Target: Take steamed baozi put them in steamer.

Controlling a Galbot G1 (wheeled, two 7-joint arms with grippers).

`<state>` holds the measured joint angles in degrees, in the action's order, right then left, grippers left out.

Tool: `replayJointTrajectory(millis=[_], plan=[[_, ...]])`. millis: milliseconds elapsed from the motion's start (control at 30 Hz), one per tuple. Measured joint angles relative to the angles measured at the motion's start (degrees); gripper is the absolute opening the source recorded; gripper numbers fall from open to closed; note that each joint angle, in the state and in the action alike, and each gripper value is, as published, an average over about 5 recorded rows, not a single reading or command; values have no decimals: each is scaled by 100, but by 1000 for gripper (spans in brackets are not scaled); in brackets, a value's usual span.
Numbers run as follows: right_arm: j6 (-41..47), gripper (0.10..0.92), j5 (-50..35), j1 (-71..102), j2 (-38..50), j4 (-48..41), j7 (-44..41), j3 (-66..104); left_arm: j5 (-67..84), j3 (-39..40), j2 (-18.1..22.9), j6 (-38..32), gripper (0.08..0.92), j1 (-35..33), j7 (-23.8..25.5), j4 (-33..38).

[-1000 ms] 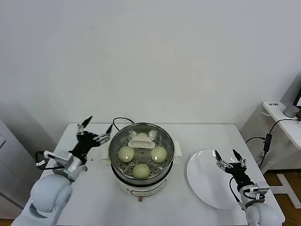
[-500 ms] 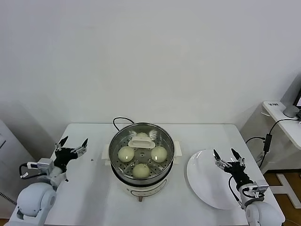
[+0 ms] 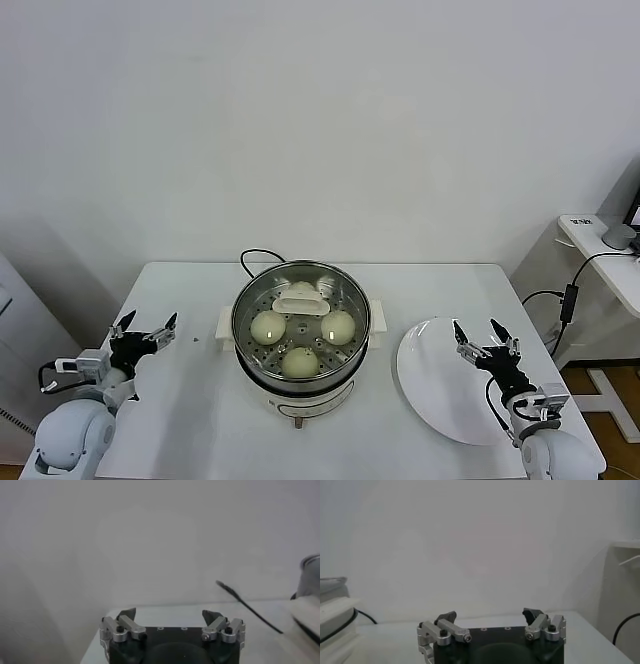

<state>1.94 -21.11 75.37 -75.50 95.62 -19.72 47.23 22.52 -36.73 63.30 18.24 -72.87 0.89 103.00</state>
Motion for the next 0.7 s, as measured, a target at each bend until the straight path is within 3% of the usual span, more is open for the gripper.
replayJointTrajectory(millis=[700], plan=[[93,823,135,56,-27,-14,-40,209,57,78,88,97,823,56,8,-108]])
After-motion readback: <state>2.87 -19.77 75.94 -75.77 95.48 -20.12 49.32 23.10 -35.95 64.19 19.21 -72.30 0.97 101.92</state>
